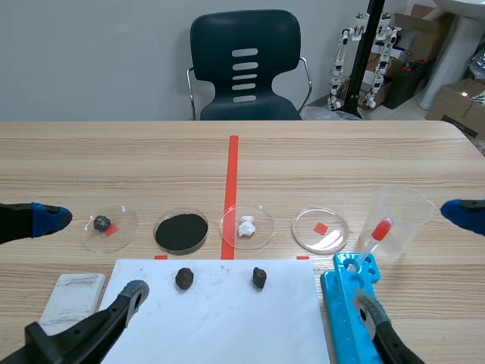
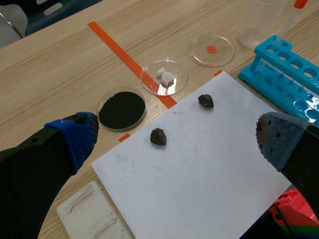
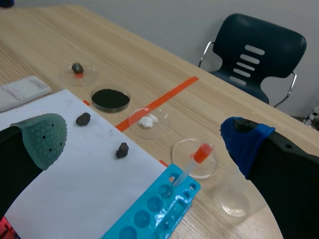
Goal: Pick up the dropper by the top with the right hand
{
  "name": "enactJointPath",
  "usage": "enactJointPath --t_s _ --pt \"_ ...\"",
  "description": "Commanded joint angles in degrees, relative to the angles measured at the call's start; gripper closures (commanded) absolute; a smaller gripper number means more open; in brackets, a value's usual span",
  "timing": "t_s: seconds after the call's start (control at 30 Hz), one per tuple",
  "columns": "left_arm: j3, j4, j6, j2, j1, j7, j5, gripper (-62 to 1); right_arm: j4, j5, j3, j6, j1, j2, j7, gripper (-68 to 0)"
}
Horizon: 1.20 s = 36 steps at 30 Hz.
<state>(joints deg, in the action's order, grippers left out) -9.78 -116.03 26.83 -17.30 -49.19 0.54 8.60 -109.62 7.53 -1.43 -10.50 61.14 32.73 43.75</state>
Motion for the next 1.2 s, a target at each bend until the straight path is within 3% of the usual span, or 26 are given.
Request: enactJointPath --t_s 0.0,0.4,0.8,1.17 --pt "0.3 -1.0 -0.1 0.1 -0.2 0.9 0.5 -62.3 2.1 0.6 -0.2 -0.5 -1.8 0.2 2.2 -65.5" --pt "0.3 -1.0 -0.1 0.1 -0.2 0.9 0.5 -62.3 17.8 0.7 6.7 -1.1 -14.5 0.2 11.6 -65.2" --pt "0.3 -1.0 -0.1 0.1 -0.2 0.9 0.5 -62.3 29.1 3.5 17.5 -1.0 -27.1 0.0 13.5 -65.1" --pt "0.3 -1.0 -0.1 0.1 -0.2 0.9 0.5 -62.3 33.7 8.0 18.9 -1.0 -32.8 -2.0 13.3 -65.0"
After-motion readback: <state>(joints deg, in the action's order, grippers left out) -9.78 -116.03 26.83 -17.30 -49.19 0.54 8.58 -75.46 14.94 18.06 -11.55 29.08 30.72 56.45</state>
